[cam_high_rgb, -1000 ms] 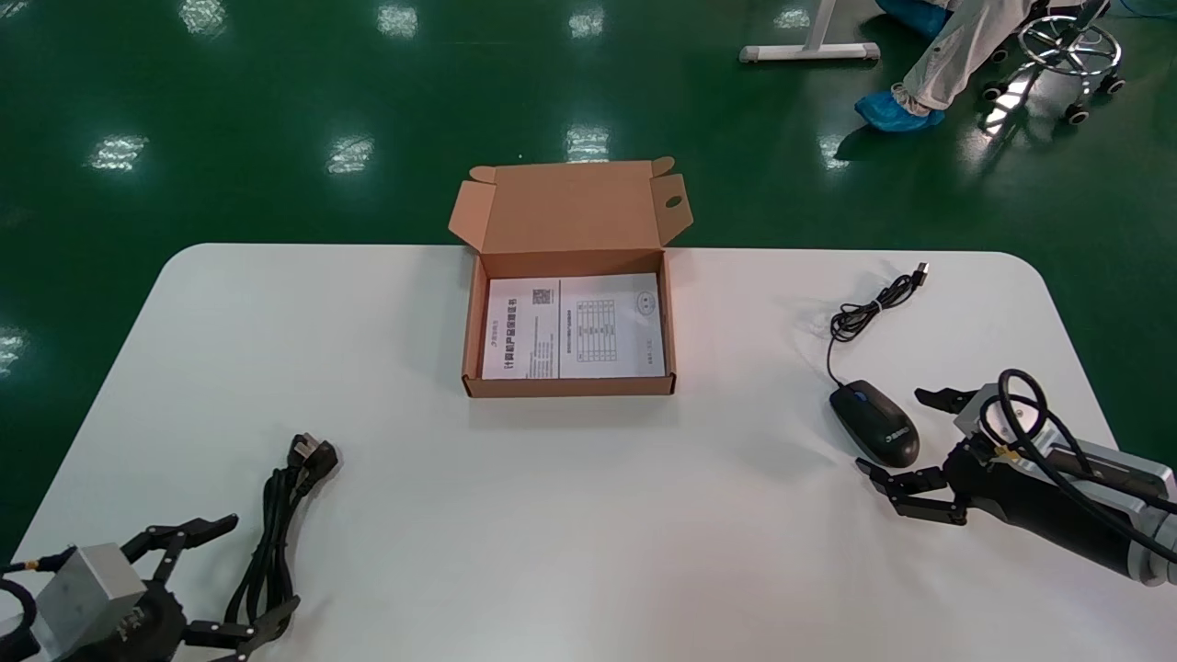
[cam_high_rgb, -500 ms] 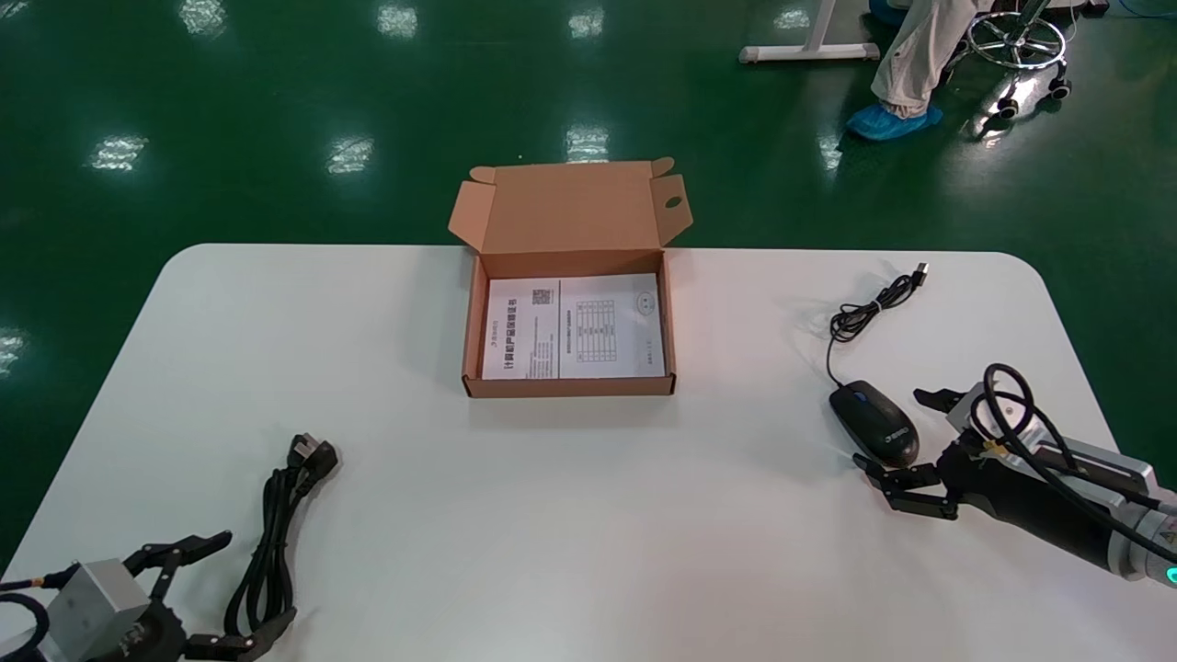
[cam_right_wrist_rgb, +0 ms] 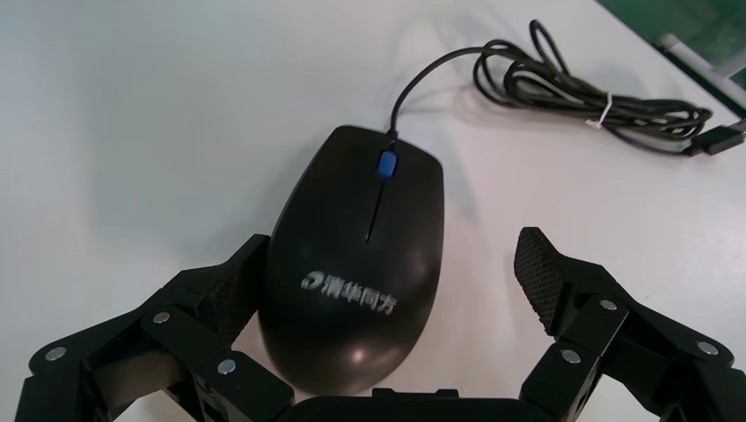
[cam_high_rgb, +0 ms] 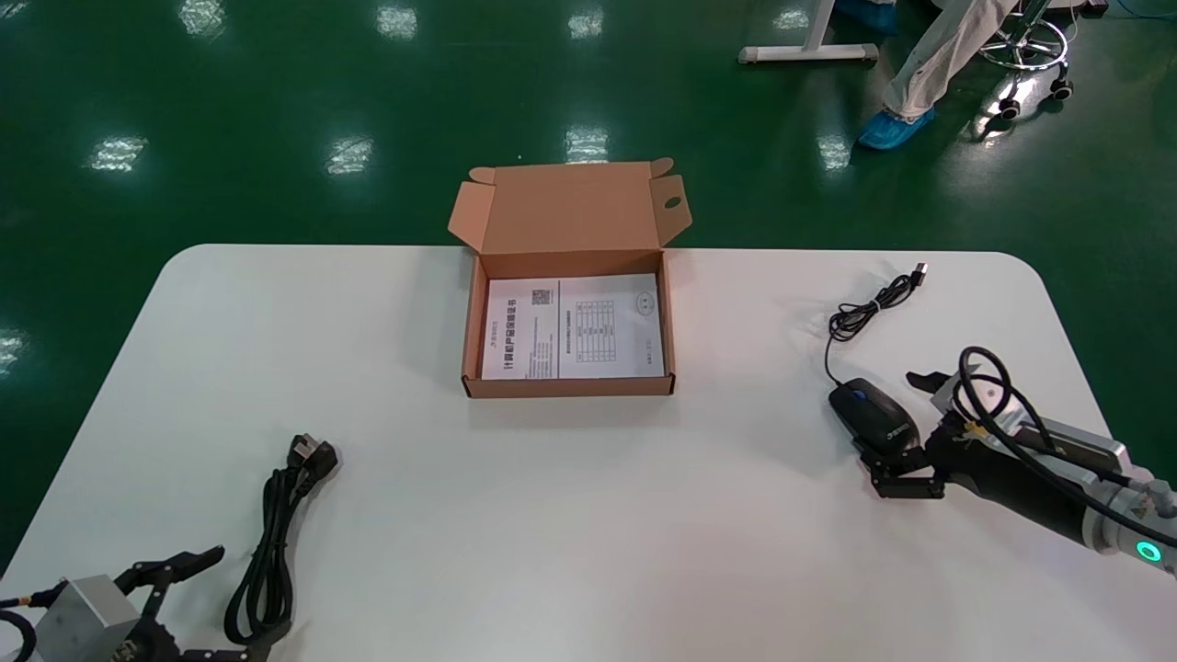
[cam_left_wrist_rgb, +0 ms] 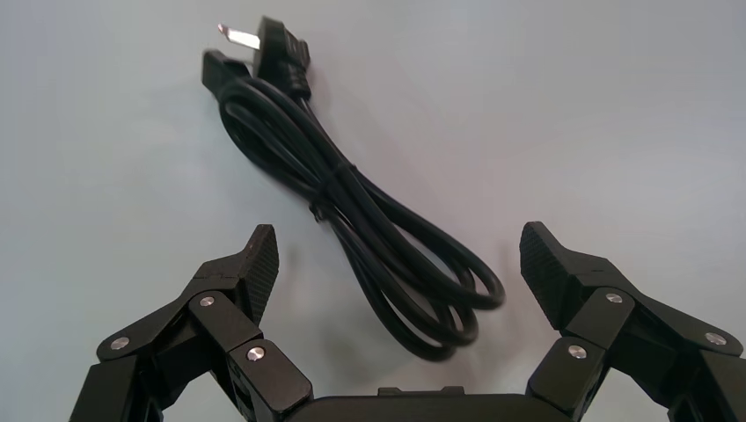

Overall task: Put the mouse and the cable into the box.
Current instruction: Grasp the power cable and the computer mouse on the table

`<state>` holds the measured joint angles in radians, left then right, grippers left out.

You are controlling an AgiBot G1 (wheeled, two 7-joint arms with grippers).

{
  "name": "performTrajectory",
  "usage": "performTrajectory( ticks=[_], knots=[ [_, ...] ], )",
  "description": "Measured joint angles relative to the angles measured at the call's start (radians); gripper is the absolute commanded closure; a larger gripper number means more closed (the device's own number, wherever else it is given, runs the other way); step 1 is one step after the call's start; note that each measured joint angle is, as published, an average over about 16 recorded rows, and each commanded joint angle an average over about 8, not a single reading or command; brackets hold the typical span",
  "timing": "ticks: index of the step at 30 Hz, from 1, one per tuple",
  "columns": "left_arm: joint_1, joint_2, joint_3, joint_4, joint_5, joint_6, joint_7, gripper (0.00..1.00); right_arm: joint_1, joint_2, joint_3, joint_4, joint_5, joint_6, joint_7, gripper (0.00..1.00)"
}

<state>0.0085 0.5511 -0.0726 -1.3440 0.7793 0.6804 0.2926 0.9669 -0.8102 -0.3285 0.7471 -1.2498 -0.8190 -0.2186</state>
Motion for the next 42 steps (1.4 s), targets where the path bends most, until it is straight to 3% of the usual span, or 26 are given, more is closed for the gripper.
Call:
performTrajectory(
  ticks=[18, 36, 38, 42],
  knots=[
    [0.019, 0.015, -0.002, -0.001, -0.004, -0.017, -0.005, 0.0, 0.06, -0.042, 0.006, -0.081, 0.012, -0.012, -0.035, 0.0],
    [0.022, 0.026, -0.008, -0.001, -0.005, -0.033, -0.001, 0.0, 0.045, -0.009, 0.007, -0.049, 0.011, 0.012, 0.062, 0.0],
    [0.022, 0.026, -0.008, -0.001, -0.005, -0.033, -0.001, 0.0, 0.045, -0.007, 0.006, -0.047, 0.01, 0.015, 0.071, 0.14],
    [0.022, 0.026, -0.008, -0.001, -0.005, -0.033, -0.001, 0.01, 0.045, -0.006, 0.006, -0.045, 0.008, 0.018, 0.078, 0.61]
  ],
)
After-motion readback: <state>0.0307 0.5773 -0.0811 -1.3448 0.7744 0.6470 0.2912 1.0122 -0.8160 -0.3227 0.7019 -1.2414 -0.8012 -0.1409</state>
